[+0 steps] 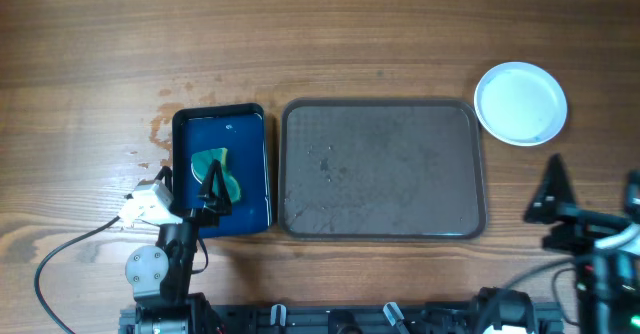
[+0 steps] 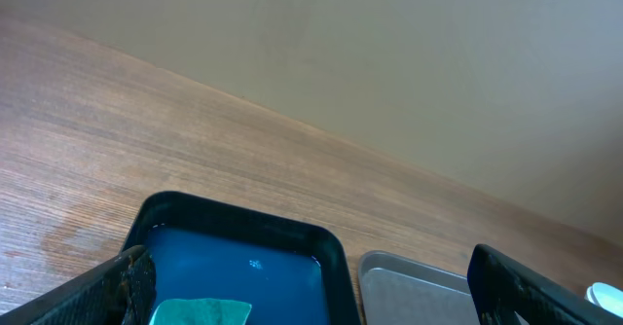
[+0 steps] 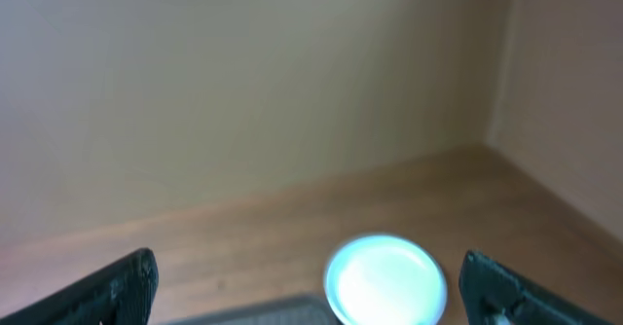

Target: Clean dirty plates on tray and stack at the side

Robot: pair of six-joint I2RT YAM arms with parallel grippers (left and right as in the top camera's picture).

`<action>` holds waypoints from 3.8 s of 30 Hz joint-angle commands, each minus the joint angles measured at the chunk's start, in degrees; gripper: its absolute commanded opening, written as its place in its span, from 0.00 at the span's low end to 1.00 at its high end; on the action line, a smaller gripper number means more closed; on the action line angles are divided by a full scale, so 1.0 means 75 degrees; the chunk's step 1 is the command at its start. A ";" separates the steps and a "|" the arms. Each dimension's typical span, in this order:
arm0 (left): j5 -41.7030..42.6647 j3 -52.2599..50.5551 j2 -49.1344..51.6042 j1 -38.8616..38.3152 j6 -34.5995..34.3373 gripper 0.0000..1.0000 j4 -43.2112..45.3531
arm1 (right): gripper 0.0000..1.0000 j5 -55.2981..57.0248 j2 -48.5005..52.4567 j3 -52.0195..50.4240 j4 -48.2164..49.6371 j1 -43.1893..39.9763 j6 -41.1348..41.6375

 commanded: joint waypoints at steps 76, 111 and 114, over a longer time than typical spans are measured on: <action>0.0067 -0.0009 -0.0061 0.0038 0.0064 1.00 -0.0064 | 1.00 -0.1125 -0.2661 -0.7653 0.5721 0.0017 0.1125; 0.0067 -0.0009 -0.0061 0.0038 0.0064 1.00 -0.0064 | 1.00 -0.1125 -0.2652 -0.7653 0.5724 0.0017 0.1125; 0.0067 -0.0009 -0.0061 0.0038 0.0064 1.00 -0.0064 | 1.00 -0.1125 -0.2652 -0.7653 0.5721 0.0017 0.1125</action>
